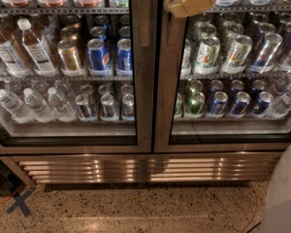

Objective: Open right fridge door

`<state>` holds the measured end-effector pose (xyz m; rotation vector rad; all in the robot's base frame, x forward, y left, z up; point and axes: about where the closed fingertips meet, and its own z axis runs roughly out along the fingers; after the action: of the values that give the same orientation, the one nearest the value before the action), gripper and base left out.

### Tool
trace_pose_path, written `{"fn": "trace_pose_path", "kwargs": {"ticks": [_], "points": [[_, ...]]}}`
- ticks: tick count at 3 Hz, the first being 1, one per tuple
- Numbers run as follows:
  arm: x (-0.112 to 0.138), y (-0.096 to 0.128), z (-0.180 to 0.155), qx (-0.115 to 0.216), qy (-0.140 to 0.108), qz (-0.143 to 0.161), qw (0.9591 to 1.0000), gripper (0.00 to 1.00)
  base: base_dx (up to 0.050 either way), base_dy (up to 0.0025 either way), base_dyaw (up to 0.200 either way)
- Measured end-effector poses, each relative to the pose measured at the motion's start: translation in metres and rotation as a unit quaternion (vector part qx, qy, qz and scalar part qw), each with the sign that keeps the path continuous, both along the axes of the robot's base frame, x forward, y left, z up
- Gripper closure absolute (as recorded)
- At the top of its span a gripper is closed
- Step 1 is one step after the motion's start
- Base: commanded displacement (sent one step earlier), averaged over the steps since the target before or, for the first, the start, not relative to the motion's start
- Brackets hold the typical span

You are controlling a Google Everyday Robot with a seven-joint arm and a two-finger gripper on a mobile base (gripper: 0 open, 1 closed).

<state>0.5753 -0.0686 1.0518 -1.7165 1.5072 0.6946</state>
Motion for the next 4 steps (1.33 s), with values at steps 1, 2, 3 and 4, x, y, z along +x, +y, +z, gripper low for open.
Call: {"fn": "trace_pose_path", "kwargs": {"ticks": [1, 2, 3, 4], "points": [[0.000, 0.000, 0.000, 0.000, 0.000, 0.000, 1.0000, 1.00, -0.050, 0.00000, 0.000], [0.000, 0.000, 0.000, 0.000, 0.000, 0.000, 1.0000, 1.00, 0.000, 0.00000, 0.000], [0.005, 0.003, 0.001, 0.006, 0.001, 0.009, 0.9999, 1.00, 0.000, 0.00000, 0.000], [0.016, -0.007, 0.001, 0.006, 0.001, 0.009, 0.9999, 1.00, 0.000, 0.00000, 0.000]]}}
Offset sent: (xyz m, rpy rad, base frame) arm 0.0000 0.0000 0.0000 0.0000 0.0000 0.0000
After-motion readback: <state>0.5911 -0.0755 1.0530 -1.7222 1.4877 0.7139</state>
